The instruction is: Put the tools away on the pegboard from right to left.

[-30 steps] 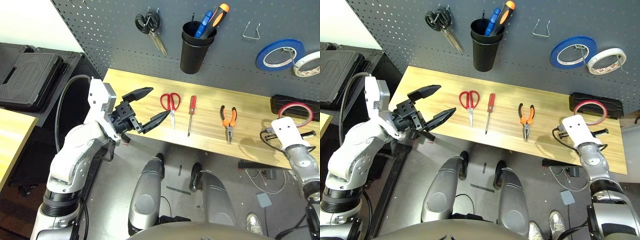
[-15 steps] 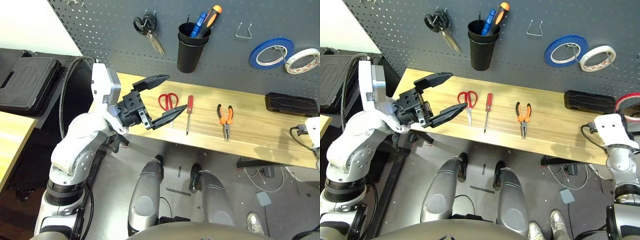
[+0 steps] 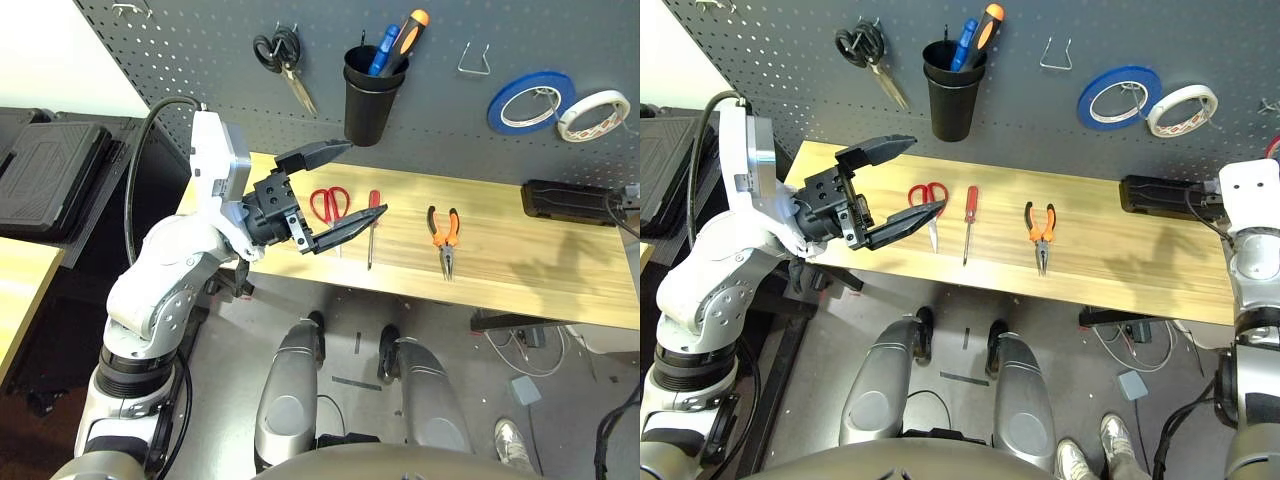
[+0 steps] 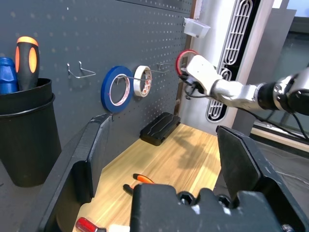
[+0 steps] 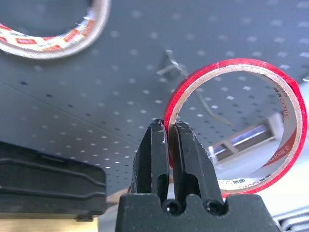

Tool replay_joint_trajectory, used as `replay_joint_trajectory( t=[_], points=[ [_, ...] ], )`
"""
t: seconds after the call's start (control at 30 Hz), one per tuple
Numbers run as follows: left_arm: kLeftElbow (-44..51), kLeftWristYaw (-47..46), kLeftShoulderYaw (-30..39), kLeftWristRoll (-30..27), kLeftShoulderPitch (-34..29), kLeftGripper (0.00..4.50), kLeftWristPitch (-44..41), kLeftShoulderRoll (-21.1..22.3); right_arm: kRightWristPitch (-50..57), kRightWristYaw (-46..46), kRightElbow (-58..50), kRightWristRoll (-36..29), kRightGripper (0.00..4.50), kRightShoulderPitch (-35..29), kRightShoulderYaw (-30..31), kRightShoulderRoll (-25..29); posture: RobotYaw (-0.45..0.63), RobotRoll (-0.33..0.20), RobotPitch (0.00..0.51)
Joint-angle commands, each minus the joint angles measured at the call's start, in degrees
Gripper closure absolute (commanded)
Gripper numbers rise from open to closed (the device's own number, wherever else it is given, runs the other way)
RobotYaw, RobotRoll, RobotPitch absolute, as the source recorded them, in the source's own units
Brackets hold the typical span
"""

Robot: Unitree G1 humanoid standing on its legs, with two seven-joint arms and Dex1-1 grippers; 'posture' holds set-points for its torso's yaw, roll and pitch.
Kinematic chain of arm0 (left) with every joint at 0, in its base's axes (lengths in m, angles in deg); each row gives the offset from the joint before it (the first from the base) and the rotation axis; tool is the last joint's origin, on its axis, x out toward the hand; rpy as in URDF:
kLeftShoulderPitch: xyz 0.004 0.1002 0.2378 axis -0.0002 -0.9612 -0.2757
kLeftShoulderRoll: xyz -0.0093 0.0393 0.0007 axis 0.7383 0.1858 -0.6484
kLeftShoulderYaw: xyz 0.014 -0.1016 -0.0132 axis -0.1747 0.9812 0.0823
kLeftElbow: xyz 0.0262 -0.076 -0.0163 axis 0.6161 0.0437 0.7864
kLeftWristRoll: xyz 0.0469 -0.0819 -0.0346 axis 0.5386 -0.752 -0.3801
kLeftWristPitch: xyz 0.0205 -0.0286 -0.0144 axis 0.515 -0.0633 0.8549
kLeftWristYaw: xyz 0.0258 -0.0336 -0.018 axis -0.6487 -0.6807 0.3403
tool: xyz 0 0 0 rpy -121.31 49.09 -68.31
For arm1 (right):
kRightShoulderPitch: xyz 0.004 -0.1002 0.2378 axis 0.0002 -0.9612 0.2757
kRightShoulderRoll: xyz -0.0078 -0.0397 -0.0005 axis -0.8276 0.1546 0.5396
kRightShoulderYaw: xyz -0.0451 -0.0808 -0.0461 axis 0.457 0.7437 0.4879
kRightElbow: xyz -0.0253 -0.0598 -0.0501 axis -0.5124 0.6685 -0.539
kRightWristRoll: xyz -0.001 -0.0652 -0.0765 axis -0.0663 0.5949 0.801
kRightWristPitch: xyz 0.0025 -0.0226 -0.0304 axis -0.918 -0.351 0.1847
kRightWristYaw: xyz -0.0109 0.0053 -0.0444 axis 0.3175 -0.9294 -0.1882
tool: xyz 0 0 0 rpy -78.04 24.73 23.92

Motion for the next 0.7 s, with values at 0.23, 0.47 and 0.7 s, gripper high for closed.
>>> replay_joint_trajectory(
  t=[0.23,0.47,0.7],
  points=[
    [1.11,-0.06,-0.45,-0.1,-0.53,0.0,-1.43,1.59,11.17,-5.16,3.18,-0.73,4.49,8.27,-0.28,-0.67,0.27,0.0,0.256],
    [1.52,-0.6,-0.13,-0.21,-0.52,0.0,-2.17,2.07,11.09,-2.18,2.85,-2.8,2.54,8.47,-2.57,-1.45,0.28,0.0,0.256],
    [1.83,-1.01,-0.28,-0.16,-1.07,0.0,-2.44,2.42,-1.53,3.85,0.85,-2.84,0.02,-1.19,-2.94,-3.19,0.28,0.0,0.265]
  ],
)
